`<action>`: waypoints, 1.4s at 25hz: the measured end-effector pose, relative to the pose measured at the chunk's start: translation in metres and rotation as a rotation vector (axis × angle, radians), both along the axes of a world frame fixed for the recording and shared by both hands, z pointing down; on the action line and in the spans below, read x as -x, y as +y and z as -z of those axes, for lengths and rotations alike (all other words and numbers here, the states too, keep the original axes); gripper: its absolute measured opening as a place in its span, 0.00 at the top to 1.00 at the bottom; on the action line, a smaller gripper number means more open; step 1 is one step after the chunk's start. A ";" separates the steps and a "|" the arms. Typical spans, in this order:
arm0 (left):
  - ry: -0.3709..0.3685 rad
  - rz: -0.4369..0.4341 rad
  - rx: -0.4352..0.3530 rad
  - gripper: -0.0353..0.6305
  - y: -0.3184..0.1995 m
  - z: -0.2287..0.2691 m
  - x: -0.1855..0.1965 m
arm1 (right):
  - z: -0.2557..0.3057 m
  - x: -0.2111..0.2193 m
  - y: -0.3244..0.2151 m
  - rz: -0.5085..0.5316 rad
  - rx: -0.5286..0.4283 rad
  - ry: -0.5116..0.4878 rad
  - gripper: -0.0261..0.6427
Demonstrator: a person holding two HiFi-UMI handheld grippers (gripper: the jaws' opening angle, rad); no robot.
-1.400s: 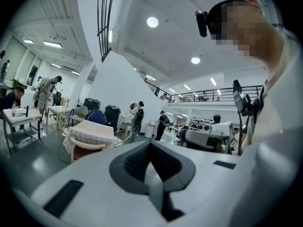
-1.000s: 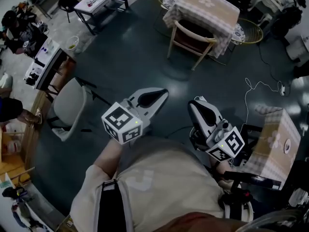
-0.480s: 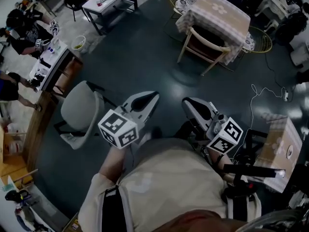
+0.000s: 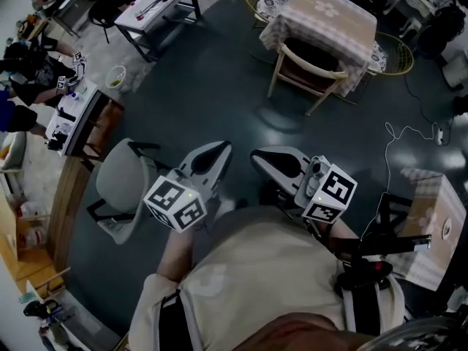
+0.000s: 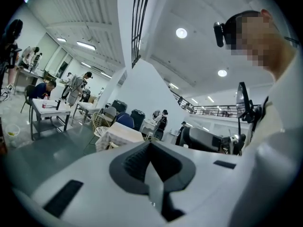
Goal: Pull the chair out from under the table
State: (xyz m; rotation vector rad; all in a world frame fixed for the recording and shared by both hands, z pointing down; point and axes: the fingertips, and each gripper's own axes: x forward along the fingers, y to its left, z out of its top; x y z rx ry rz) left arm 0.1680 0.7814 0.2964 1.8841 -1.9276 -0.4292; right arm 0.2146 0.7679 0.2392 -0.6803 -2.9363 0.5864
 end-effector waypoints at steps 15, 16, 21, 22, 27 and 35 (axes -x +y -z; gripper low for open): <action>-0.064 -0.009 0.102 0.94 -0.185 0.016 0.028 | 0.008 0.019 -0.166 0.084 0.138 -0.030 0.95; -0.068 -0.008 0.104 0.94 -0.192 0.016 0.031 | 0.008 0.022 -0.174 0.086 0.140 -0.028 0.95; -0.065 0.004 0.119 0.94 -0.218 0.020 0.047 | 0.008 0.040 -0.204 0.081 0.148 -0.011 0.95; -0.068 0.002 0.121 0.94 -0.221 0.019 0.051 | 0.008 0.044 -0.208 0.078 0.151 -0.008 0.95; -0.056 0.002 0.122 0.94 -0.231 0.012 0.082 | 0.005 0.067 -0.221 0.061 0.133 0.002 0.95; -0.055 -0.162 0.063 0.94 -0.261 0.000 0.148 | -0.005 0.133 -0.244 -0.111 0.090 0.017 0.95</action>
